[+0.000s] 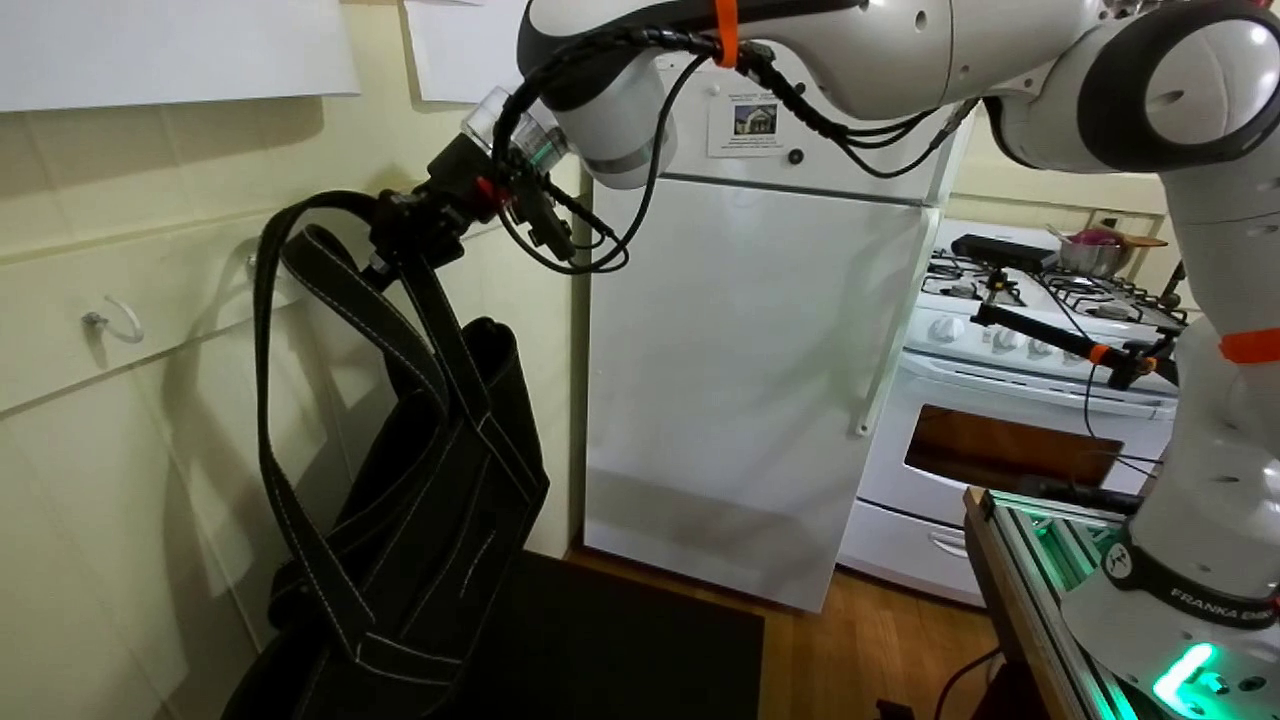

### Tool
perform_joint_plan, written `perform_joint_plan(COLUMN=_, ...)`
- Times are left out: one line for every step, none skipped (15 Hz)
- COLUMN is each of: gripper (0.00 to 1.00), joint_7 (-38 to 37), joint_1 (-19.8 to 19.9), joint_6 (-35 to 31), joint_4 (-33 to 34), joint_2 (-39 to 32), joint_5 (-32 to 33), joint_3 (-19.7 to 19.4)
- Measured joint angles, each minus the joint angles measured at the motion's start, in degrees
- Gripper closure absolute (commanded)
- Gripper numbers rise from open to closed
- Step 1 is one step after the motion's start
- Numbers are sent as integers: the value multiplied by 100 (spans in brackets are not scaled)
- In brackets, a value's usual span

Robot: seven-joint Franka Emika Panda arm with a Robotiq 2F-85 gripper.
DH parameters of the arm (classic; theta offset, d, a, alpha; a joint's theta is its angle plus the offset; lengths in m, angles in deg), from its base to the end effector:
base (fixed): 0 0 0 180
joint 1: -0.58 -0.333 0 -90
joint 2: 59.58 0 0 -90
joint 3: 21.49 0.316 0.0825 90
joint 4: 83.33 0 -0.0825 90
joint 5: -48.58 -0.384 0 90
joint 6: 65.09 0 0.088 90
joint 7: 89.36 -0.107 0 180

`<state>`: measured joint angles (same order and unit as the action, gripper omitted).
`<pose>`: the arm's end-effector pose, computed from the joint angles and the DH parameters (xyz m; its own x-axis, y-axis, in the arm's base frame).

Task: Put the bag on the hanger

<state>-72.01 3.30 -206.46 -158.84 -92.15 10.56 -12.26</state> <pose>0.7598 0.0538 0.4765 0.8234 -0.1991 0.5314 0.1295 -0.8458 -0.5176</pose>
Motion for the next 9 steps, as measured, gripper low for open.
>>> perform_joint_plan(gripper=99, joint_7=3, joint_1=1, joint_6=0, joint_4=-7, joint_2=-21, joint_5=12, joint_3=0)
perform_joint_plan(gripper=99, joint_7=3, joint_1=3, joint_6=0, joint_4=-7, joint_2=-48, joint_5=33, joint_3=0)
perform_joint_plan(gripper=99, joint_7=3, joint_1=4, joint_6=-2, joint_4=-6, joint_2=-76, joint_5=54, joint_3=0)
perform_joint_plan(gripper=99, joint_7=3, joint_1=5, joint_6=-2, joint_4=0, joint_2=-101, joint_5=75, joint_3=0)
perform_joint_plan(gripper=99, joint_7=3, joint_1=5, joint_6=-2, joint_4=11, joint_2=-121, joint_5=95, joint_3=3)
perform_joint_plan(gripper=99, joint_7=3, joint_1=6, joint_6=-2, joint_4=27, joint_2=-137, joint_5=113, joint_3=13)
perform_joint_plan(gripper=99, joint_7=7, joint_1=6, joint_6=-4, joint_4=44, joint_2=-143, joint_5=118, joint_3=25)
perform_joint_plan(gripper=99, joint_7=15, joint_1=9, joint_6=-16, joint_4=67, joint_2=-143, joint_5=119, joint_3=44)
perform_joint_plan(gripper=99, joint_7=23, joint_1=15, joint_6=-25, joint_4=105, joint_2=-141, joint_5=119, joint_3=66)
